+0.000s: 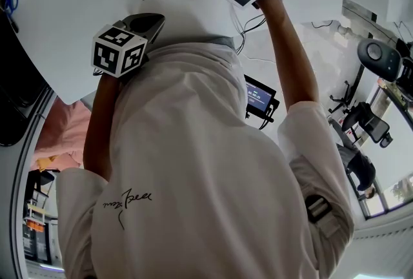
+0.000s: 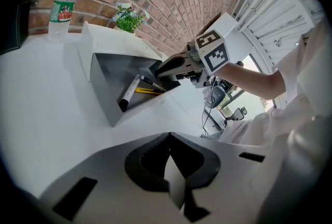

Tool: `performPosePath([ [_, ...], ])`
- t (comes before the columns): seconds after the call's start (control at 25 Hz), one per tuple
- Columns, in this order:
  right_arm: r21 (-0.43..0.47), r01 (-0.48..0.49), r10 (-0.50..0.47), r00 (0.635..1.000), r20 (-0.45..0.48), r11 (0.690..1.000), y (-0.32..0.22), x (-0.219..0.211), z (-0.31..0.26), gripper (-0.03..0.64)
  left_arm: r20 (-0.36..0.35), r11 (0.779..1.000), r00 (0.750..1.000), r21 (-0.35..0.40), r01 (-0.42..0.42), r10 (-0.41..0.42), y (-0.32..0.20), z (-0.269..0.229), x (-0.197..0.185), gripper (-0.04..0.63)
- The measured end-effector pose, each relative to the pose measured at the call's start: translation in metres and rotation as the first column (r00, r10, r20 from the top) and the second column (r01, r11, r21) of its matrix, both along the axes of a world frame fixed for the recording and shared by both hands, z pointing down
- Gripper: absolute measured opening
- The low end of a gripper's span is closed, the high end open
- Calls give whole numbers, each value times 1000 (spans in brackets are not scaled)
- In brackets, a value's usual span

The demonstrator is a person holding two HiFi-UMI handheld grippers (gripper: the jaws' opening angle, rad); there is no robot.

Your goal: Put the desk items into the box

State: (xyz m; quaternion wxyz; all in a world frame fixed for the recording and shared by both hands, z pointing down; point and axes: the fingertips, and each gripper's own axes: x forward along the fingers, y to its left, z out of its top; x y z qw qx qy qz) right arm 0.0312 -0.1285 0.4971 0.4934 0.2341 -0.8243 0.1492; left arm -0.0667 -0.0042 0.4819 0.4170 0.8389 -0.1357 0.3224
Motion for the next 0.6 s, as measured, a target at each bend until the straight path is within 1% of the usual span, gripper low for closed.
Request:
performPosePath([
  [0.36, 3, -3, 3, 1000, 3, 1000, 0, -2, 3, 57, 2, 1000, 1000, 4, -3, 3, -1, 2, -1, 5],
  [0.52, 13, -9, 9, 1000, -15, 1000, -1, 2, 1, 57, 1, 1000, 1000, 7, -4, 4, 0, 2, -1, 5],
  [0.6, 14, -14, 14, 1000, -6, 1000, 1, 2, 2, 57, 2, 1000, 1000, 10, -7, 7, 0, 2, -1, 5],
])
